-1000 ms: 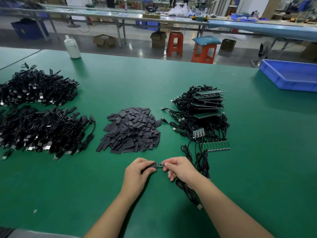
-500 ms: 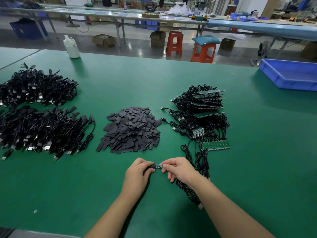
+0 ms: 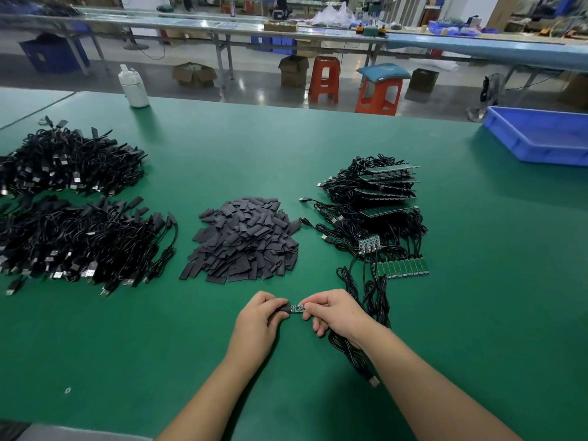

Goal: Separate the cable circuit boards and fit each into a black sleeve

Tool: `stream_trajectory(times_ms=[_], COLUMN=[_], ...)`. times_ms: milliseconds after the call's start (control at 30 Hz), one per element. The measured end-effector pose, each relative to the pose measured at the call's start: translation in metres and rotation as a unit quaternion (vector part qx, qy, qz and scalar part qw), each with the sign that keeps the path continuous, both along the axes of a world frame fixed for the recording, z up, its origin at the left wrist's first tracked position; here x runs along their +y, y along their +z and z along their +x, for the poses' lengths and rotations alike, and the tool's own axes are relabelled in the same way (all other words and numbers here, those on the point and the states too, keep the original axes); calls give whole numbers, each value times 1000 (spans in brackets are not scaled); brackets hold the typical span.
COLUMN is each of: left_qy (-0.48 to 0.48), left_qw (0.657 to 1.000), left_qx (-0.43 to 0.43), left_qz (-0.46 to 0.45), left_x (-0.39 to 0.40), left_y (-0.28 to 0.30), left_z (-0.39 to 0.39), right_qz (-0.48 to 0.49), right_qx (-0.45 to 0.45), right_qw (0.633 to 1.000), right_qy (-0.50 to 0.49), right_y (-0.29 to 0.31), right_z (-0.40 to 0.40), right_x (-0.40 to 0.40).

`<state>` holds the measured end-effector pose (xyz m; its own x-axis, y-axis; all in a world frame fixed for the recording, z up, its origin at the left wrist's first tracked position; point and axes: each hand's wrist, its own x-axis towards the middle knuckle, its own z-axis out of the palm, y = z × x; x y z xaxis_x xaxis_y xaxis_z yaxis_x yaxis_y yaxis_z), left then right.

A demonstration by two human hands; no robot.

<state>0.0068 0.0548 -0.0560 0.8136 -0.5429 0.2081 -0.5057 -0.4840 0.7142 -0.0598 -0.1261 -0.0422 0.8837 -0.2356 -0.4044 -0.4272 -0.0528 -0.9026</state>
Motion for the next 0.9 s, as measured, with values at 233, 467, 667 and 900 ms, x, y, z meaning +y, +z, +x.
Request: stream_trajectory(times_ms=[233, 467, 667, 900], left_qy=[-14, 0, 1, 8], left_qw=[1000, 1000, 1000, 999], left_qx=[-10, -24, -17, 45], left_qz=[-2, -8, -12, -26], left_x=[0, 0, 0, 2], left_y=[-1, -2, -2, -1], left_z=[-1, -2, -2, 6], right_qz=[21, 37, 37, 32], right_qx=[-3, -6, -9, -4], right_qw=[1000, 999, 999, 999], right_qy=[-10, -24, -30, -22], right_y=[2, 3, 4, 4], right_z=[-2, -2, -2, -1], right_x=[-1, 1, 2, 1])
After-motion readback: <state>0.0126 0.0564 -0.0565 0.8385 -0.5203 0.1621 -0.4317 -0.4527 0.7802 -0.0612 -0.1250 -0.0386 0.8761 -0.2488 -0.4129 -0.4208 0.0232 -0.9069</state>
